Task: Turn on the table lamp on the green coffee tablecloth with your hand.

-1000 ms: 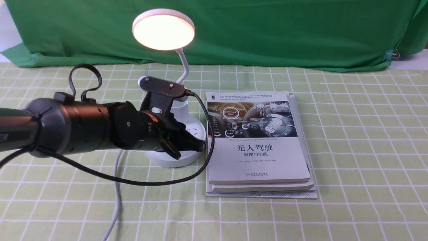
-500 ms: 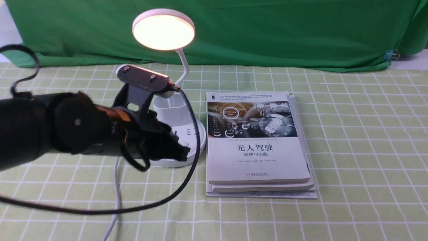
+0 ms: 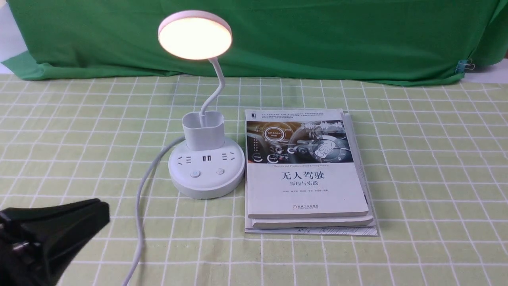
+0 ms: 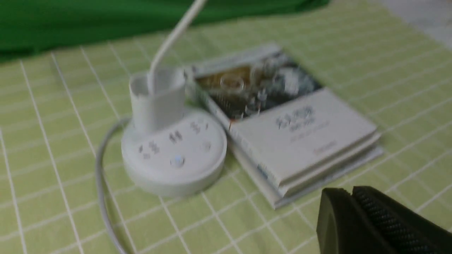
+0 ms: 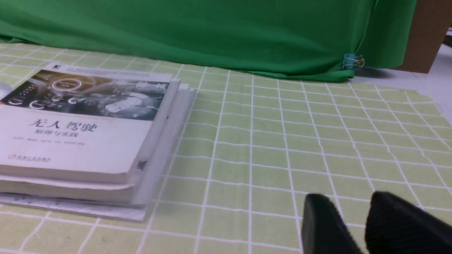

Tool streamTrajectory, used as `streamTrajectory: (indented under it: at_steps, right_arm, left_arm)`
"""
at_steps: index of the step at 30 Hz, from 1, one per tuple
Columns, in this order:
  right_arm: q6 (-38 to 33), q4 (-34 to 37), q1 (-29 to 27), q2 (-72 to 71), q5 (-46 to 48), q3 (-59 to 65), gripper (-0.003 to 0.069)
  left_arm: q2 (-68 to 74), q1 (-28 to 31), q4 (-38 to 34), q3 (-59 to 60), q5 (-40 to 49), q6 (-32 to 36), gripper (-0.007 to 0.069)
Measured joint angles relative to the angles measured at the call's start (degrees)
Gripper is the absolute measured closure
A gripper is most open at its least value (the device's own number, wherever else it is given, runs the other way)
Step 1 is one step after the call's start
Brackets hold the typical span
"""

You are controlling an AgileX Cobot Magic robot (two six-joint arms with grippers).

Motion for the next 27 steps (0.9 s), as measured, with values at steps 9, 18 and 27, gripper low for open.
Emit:
streamTrajectory:
  at_steps: [9,18,27]
  right_arm:
    - [0.0,0.0,0.0,0.0,0.0,0.0,0.0414]
    - [0.0,0.0,0.0,0.0,0.0,0.0,0.0414]
    - [0.0,0.0,0.0,0.0,0.0,0.0,0.0414]
  left_arm:
    - [-13.1,0.0,0.0,2.5,3.7,0.0,0.0606]
    - [-13.7,0.0,0.1,3.2,4.2,0.0,0.0606]
    - [-13.7,0.0,0.4,3.2,4.3,0.0,0.0606]
